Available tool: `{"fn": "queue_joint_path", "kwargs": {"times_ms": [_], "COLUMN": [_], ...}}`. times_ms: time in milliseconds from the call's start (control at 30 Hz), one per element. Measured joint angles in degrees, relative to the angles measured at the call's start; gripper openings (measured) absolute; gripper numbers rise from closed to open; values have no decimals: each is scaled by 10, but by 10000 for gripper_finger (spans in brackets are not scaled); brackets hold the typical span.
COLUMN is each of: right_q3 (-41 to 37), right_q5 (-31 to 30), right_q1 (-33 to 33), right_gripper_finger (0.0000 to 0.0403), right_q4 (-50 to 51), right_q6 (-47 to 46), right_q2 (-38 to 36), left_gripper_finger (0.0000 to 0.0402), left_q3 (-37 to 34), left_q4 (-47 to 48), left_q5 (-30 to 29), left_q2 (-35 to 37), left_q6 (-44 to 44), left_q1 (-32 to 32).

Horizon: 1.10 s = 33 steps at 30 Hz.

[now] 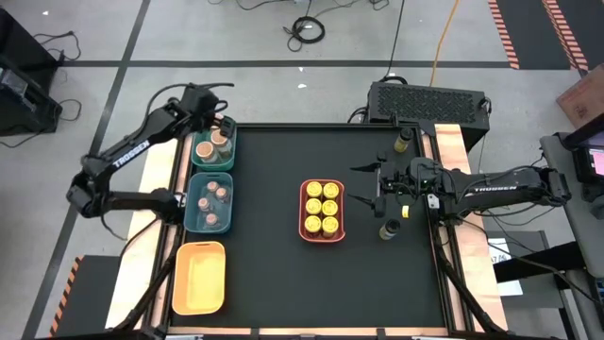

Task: Sort spices by type
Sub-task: Put the green seasoning bottle in the yellow bin

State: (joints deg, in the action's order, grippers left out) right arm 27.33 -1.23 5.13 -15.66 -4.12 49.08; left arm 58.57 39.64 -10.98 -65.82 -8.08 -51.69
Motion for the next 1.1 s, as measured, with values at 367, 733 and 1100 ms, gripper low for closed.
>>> {"fn": "queue_joint_path", "kwargs": {"times_ms": [367, 733, 1100], "right_q3": [0, 0, 0], "right_q5": [-10, -51, -79], "right_q1": [0, 0, 0], "right_gripper_finger": [375, 375, 375], "right_q4": [-1, 11, 34], "right_q6": [-37, -124, -134], "right_q2": [0, 0, 0], "left_gripper_finger": [370, 370, 370], "left_q3": [0, 0, 0], "left_q4": [-115, -310, -476], "left_q5": [3, 98, 206], "left_q2": [6, -127, -217], "left_q6": [-7, 45, 82], "left_q1": [143, 288, 432]}}
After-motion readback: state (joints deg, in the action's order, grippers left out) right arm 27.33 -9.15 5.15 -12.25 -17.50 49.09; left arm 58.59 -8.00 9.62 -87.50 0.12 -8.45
